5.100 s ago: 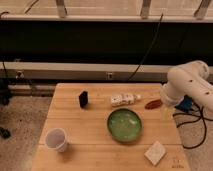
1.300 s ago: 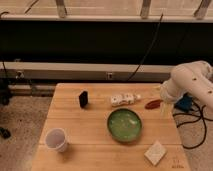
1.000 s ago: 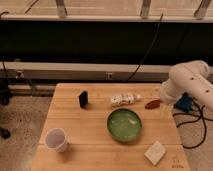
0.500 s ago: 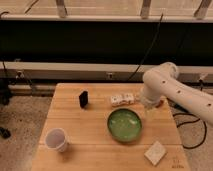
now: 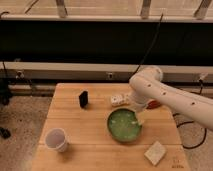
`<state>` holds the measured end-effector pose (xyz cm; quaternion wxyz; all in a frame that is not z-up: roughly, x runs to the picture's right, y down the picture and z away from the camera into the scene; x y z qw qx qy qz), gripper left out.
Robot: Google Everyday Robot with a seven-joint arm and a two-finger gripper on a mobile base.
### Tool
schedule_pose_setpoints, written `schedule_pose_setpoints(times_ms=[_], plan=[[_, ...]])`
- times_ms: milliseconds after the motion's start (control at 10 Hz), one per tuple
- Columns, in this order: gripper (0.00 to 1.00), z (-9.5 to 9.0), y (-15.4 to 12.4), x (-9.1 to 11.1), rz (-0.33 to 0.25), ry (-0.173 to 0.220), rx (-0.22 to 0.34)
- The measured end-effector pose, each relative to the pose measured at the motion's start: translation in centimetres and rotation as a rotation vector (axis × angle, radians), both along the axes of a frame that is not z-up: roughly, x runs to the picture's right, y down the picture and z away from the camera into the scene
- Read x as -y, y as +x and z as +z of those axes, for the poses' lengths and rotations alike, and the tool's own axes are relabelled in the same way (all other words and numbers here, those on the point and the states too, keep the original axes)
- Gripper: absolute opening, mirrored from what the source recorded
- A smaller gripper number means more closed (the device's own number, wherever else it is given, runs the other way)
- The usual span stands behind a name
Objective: Knock the eraser over
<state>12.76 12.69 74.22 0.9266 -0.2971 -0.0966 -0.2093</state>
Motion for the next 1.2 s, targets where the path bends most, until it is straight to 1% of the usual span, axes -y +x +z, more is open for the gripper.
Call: schedule_pose_setpoints(times_ms=[100,200,300,400,500,700,900,1000,1200], plan=[[0.80,0.1,-0.9,0.0,-0.007,-0.001,0.011],[0.77,0.5,-3.1,-0.1,-0.023,-0.005,0.038],[0.68,0.8,-4.2,-0.1,-0.032,-0.009,0.055],[0.56,1.3,-4.9,-0.2,-0.041,-0.013,0.071],[0.48,1.7,-5.6,-0.2,-0.046,-0.018,0.081],[0.28,2.7,-7.5,-0.1,-0.056,-0.028,0.109],[0.08,3.5,-8.8,-0.3,-0.061,-0.041,0.126],[0.02,3.8,-9.6,-0.3,-0.064,-0.045,0.137],[0.00,4.6,-12.3,-0.1,-0.057,-0.047,0.161]])
